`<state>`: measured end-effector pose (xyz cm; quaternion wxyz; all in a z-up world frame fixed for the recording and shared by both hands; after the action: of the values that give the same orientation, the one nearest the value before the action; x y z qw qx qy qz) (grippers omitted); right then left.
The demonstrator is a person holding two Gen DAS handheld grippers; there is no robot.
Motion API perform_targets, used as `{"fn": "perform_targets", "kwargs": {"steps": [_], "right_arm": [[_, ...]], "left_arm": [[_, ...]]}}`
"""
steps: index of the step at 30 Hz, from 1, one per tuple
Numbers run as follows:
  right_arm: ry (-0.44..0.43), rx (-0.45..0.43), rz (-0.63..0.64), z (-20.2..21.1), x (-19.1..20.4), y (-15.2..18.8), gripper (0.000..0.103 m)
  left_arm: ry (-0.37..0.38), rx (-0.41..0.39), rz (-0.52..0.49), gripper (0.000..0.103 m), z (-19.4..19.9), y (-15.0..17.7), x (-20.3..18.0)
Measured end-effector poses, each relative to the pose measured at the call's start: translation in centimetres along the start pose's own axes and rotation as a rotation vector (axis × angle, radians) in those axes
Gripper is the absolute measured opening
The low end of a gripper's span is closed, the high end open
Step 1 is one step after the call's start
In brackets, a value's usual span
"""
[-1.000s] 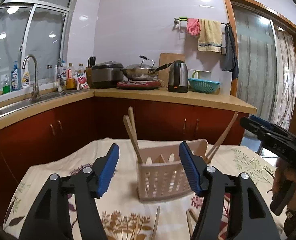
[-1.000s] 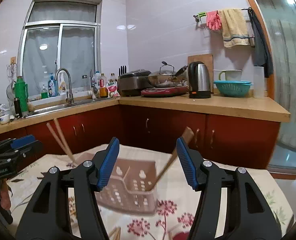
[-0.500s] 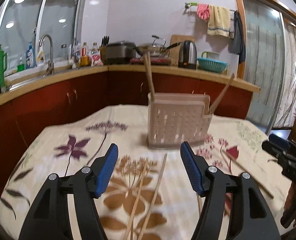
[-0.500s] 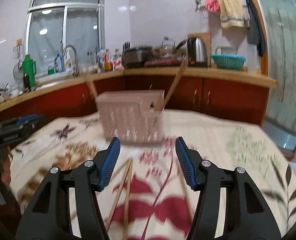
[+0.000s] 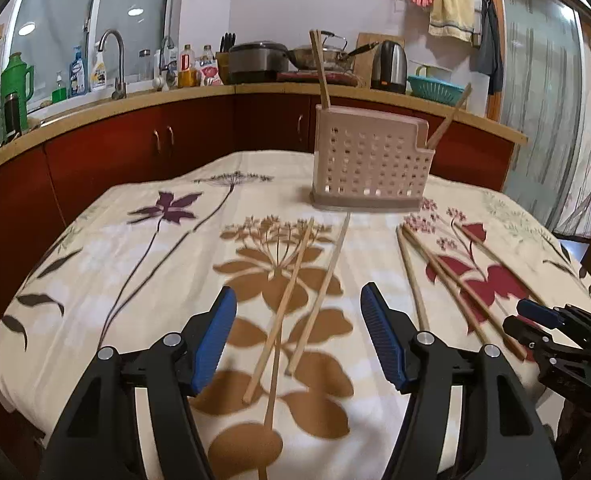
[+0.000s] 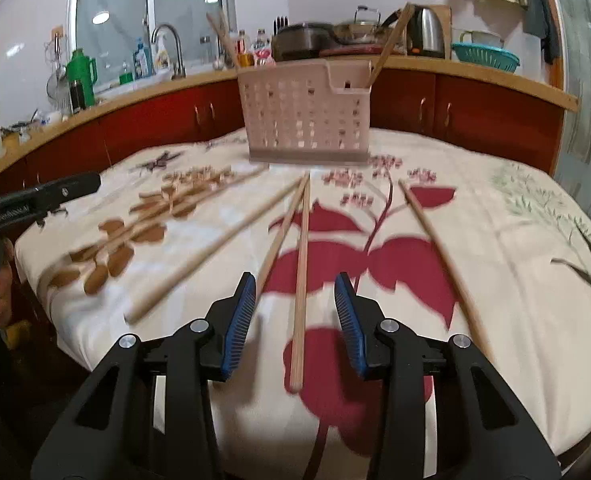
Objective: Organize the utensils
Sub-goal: 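Withdraw both open tools back toward the chopsticks on the table, then lower the right tool onto a wooden chopstick and close it, then lower the left tool and close it on another chopstick while the right tool holds its chopstick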
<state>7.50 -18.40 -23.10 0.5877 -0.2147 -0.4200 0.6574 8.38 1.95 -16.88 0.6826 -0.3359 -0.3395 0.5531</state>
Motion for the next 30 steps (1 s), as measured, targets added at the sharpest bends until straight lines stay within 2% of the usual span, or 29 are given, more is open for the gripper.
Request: {"fn": "perform_targets", "kwargs": {"steps": [3, 5, 9, 11, 12, 15, 26, 30], "right_arm": [[0.008, 0.03, -0.005, -0.4, -0.3, 0.5, 0.037], [0.012, 0.043, -0.006, -0.6, -0.5, 0.7, 0.029], [0.023, 0.057, -0.004, -0.7, -0.6, 0.8, 0.022], [0.041, 0.057, -0.006, -0.7, -0.8, 0.8, 0.009], [0.045, 0.057, -0.01, -0.7, -1.0, 0.8, 0.007], [0.049, 0.056, -0.02, -0.6, -1.4, 0.7, 0.007], [0.069, 0.048, -0.039, -0.4, -2.5, 0.5, 0.007], [0.064, 0.046, -0.042, -0.4, -2.6, 0.5, 0.007]], "left_arm": [[0.002, 0.016, 0.006, 0.063, 0.0, 0.8, -0.1], [0.003, 0.023, 0.007, 0.063, -0.1, 1.2, -0.1], [0.006, 0.039, 0.002, 0.063, -0.3, 1.8, -0.4], [0.012, 0.046, 0.004, 0.063, -0.5, 1.9, -0.4], [0.017, 0.048, 0.005, 0.063, -0.6, 2.0, -0.5], [0.03, 0.051, -0.007, 0.06, -0.8, 2.1, -0.9], [0.063, 0.116, -0.025, 0.038, -3.1, 2.8, -1.6], [0.062, 0.14, -0.012, 0.036, -3.7, 3.2, -1.3]]}}
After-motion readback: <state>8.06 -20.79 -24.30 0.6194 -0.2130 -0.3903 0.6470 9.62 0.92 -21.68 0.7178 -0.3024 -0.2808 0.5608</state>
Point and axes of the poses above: each gripper's, at about its wrist camera, not at the fingertips, and z roughly against the way its jaws point, x to its left, y to its underside, the point moved 2 cm from there along -z, roughly the way its jaws point, and after that the axes turned 9 degrees about -z, right-handed, at the moved point
